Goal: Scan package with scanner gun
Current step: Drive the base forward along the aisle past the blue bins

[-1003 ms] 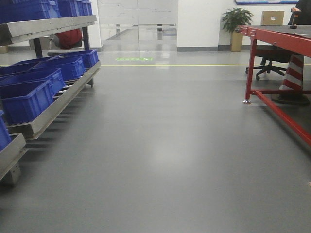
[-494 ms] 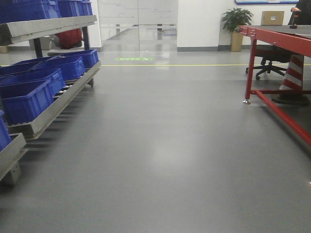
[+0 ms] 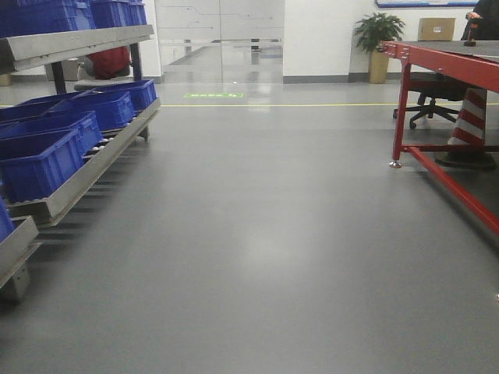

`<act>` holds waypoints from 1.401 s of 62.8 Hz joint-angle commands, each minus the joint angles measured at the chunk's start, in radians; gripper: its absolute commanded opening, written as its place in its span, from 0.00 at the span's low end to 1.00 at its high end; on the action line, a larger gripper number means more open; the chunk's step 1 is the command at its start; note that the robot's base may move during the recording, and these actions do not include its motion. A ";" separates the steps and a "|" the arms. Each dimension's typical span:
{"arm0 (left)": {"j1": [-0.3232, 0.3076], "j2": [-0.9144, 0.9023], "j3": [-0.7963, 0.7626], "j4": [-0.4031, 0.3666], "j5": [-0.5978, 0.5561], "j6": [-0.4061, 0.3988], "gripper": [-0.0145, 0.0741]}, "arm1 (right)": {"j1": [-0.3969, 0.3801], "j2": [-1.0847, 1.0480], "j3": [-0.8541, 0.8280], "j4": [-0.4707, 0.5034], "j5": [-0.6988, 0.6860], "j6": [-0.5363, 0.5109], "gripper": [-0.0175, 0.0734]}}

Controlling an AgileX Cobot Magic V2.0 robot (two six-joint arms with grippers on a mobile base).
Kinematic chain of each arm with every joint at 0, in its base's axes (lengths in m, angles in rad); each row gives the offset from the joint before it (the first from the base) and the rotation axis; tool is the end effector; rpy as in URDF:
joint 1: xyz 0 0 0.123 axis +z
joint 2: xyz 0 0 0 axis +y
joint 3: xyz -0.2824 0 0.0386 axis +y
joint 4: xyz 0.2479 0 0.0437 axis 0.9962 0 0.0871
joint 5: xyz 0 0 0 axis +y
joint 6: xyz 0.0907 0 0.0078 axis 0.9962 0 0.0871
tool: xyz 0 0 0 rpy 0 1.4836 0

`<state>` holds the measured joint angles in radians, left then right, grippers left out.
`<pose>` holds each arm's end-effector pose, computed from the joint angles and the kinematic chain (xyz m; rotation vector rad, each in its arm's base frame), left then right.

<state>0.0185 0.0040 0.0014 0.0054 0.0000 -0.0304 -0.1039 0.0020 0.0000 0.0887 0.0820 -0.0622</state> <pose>0.0566 0.0010 0.2124 -0.0324 1.4887 -0.0053 0.0565 -0.0052 0.2056 0.0962 1.5646 -0.0554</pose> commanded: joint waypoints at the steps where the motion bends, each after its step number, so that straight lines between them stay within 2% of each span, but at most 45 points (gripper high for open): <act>1: -0.003 -0.004 -0.001 0.005 -0.017 -0.007 0.05 | -0.005 -0.002 0.000 0.004 -0.021 -0.008 0.01; 88: -0.003 -0.004 -0.001 0.005 -0.017 -0.007 0.05 | -0.005 -0.002 0.000 0.004 -0.021 -0.008 0.01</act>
<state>0.0185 0.0040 0.0014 0.0054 0.0000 -0.0304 -0.1039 0.0020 0.0000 0.0887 0.0820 -0.0622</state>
